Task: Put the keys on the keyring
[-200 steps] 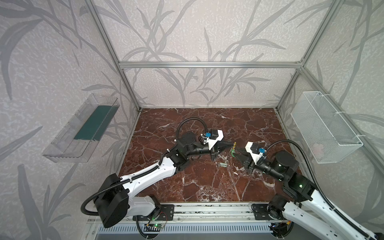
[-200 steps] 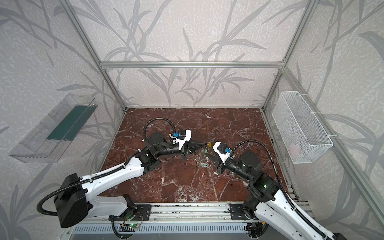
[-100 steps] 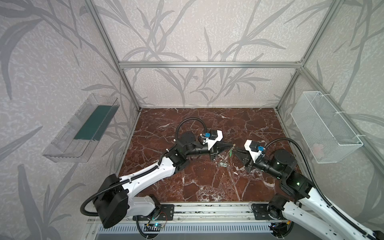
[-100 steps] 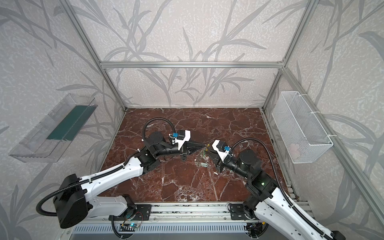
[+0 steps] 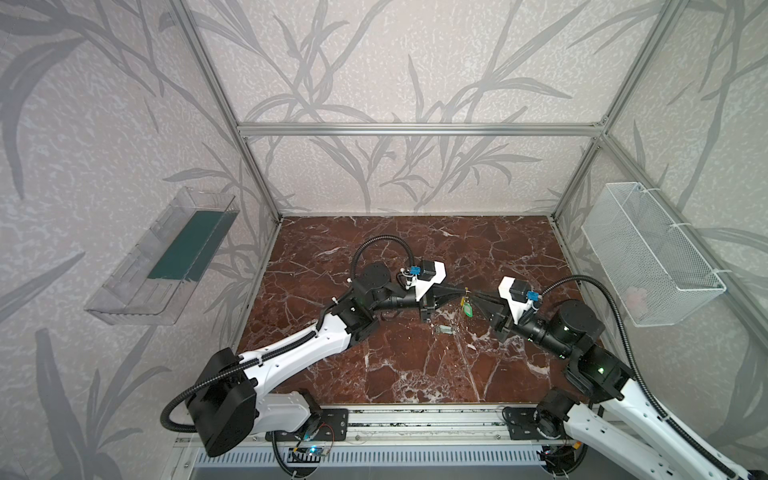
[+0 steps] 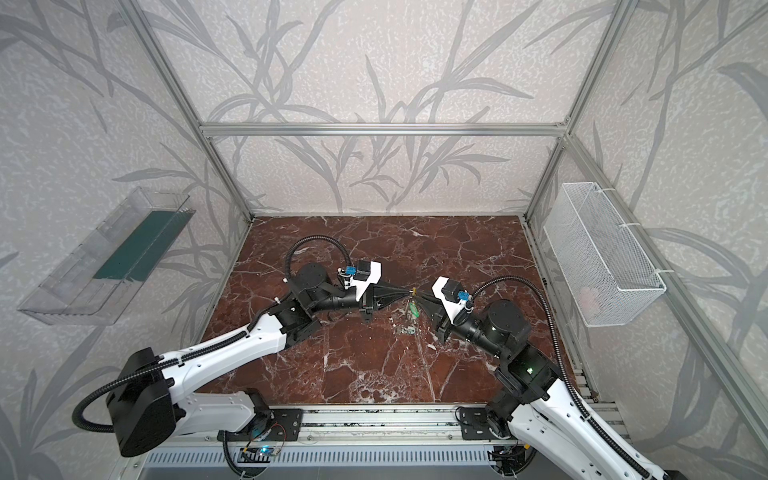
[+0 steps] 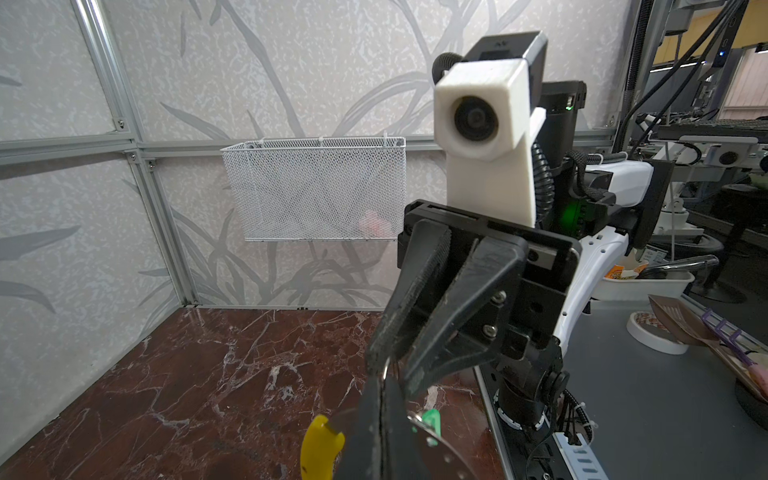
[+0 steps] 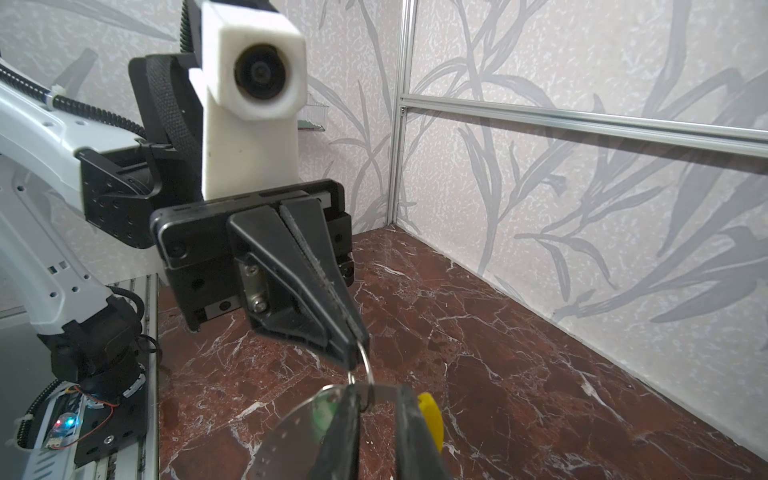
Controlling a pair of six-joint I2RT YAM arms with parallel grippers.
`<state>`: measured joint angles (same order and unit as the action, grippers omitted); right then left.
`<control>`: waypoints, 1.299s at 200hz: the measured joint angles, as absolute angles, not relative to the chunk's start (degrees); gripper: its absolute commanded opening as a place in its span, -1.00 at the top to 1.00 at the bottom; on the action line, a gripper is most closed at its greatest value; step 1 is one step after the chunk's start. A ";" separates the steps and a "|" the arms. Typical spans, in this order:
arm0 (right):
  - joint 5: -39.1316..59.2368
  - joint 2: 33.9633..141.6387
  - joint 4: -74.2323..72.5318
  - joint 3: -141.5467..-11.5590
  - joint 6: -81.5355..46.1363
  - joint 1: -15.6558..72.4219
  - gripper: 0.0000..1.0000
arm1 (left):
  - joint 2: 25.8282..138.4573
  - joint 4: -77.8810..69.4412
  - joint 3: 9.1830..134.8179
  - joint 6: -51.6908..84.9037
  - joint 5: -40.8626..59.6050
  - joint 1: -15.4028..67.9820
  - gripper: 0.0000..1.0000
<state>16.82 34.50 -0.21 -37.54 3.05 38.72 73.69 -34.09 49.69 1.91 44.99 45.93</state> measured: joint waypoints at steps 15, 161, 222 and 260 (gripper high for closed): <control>17.08 34.89 -0.23 -37.54 2.92 38.72 0.69 | 73.69 -34.06 49.69 1.91 45.12 45.93 1.00; 19.25 42.02 19.66 -49.01 7.18 38.09 1.00 | 71.18 -5.13 59.64 -21.54 38.35 45.71 0.53; 22.09 49.06 29.98 -55.55 10.79 38.09 1.00 | 70.59 10.39 64.69 -35.00 34.44 47.31 0.54; 23.27 50.22 31.77 -55.55 11.25 38.09 1.00 | 71.46 14.31 65.43 -37.74 33.91 48.36 0.54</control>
<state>23.27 50.22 31.77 -55.55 11.25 38.09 71.46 14.31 65.43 -37.74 33.91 48.36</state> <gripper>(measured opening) 0.048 0.229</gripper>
